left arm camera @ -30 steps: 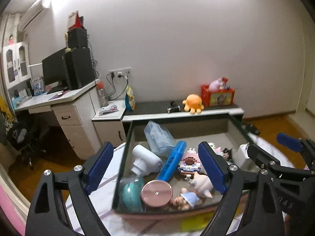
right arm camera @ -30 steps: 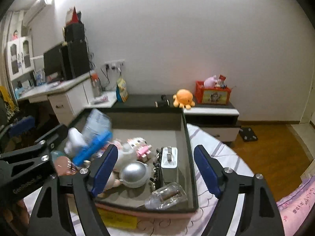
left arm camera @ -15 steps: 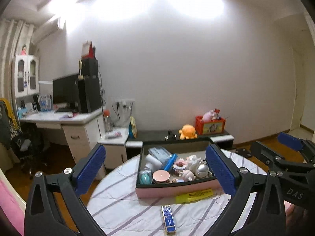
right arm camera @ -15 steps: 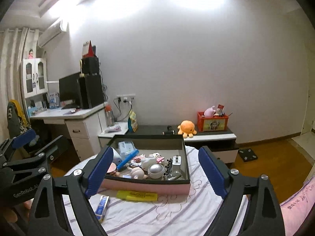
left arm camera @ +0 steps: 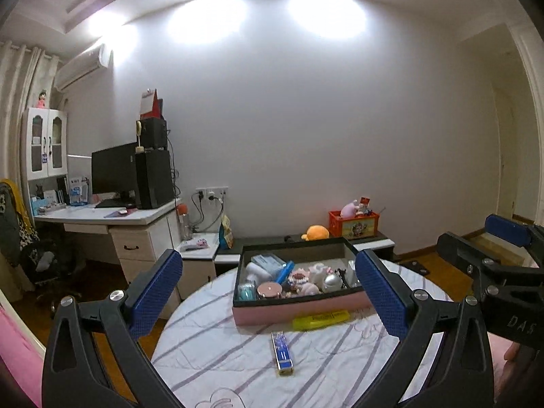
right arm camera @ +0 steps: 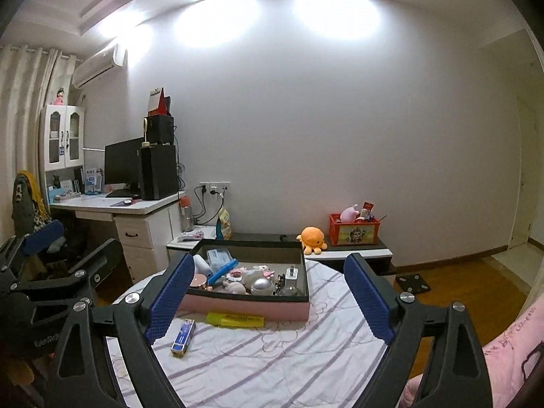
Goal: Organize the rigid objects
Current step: 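Withdraw both open tools from the pink box, then grip the blue-and-gold case with the left tool while the right tool grips the yellow highlighter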
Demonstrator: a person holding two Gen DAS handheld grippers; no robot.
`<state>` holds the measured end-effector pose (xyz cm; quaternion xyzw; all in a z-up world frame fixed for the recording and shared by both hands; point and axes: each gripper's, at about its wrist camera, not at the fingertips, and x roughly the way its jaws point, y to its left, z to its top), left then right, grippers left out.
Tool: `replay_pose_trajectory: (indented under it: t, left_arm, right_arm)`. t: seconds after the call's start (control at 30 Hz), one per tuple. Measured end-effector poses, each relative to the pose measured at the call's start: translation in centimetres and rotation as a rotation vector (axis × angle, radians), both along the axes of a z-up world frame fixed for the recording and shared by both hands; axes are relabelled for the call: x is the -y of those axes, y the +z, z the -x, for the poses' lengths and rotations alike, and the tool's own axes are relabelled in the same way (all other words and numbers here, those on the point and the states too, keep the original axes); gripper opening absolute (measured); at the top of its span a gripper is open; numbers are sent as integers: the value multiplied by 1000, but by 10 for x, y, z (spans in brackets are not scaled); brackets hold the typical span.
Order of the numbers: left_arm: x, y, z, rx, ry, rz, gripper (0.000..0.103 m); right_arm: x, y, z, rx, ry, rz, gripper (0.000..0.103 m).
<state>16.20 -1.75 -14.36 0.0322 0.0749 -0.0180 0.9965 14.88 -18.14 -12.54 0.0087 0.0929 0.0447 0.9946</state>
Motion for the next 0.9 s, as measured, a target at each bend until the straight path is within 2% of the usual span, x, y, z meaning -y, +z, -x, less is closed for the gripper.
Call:
replay_pose_trajectory:
  t: [0.27, 0.37, 0.5, 0.77, 0.9]
  left_arm:
    - [-13, -27, -19, -132, -20, 29, 103]
    - [-21, -48, -35, -227, -21, 58, 103]
    - [-30, -85, -68, -397, -35, 123, 103]
    - [-3, -142, -124, -604, -16, 25, 103]
    - [4, -154, -149, -653, 19, -36, 102]
  right_arm:
    - [-2, -16, -8, -56, 14, -3, 91]
    - [0, -30, -20, -103, 3, 5, 91]
    - [8, -51, -43, -180, -8, -8, 91]
    - [19, -101, -94, -337, -20, -7, 91]
    - [23, -121, -117, -408, -21, -5, 91]
